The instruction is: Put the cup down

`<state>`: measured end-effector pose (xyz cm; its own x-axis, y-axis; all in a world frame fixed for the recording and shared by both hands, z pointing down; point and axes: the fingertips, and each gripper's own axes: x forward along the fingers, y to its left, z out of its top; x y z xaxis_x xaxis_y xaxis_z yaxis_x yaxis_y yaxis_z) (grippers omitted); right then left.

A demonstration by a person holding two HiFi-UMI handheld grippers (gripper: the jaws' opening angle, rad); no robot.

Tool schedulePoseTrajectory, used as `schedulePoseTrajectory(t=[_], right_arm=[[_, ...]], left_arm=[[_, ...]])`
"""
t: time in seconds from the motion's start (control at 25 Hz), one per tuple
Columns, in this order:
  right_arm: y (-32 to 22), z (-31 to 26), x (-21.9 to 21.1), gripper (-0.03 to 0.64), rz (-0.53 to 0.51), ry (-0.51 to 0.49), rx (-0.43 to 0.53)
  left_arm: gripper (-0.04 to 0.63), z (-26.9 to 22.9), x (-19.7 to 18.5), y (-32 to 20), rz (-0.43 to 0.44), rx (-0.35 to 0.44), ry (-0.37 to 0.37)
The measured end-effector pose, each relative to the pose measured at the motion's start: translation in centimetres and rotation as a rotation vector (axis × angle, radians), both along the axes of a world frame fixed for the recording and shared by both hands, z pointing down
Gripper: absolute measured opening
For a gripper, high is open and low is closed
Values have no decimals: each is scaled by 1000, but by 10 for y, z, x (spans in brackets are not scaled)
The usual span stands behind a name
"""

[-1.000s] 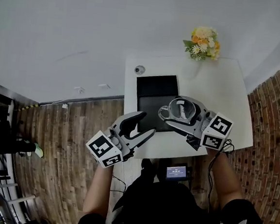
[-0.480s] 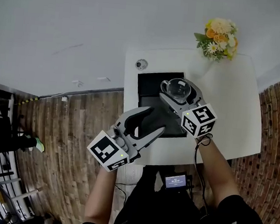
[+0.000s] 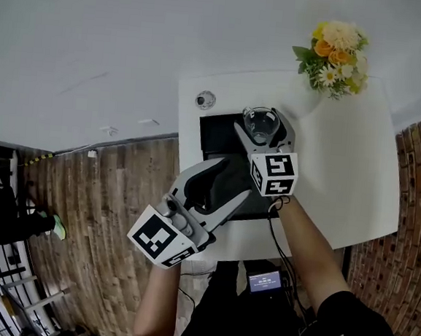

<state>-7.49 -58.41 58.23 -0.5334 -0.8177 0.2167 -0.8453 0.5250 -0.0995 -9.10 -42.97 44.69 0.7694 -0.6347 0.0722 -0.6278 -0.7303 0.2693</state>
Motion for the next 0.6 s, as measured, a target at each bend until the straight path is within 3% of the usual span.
schedulePoseTrajectory(t=[0.28,0.6], right_arm=[[-19,14,-9,410,49,24,25],[-17,14,-18,410,30,65,75]], left_arm=[[241,12,-7,-4,-1,-23,-10],[241,18,-13,-3,-6,-37,-9]])
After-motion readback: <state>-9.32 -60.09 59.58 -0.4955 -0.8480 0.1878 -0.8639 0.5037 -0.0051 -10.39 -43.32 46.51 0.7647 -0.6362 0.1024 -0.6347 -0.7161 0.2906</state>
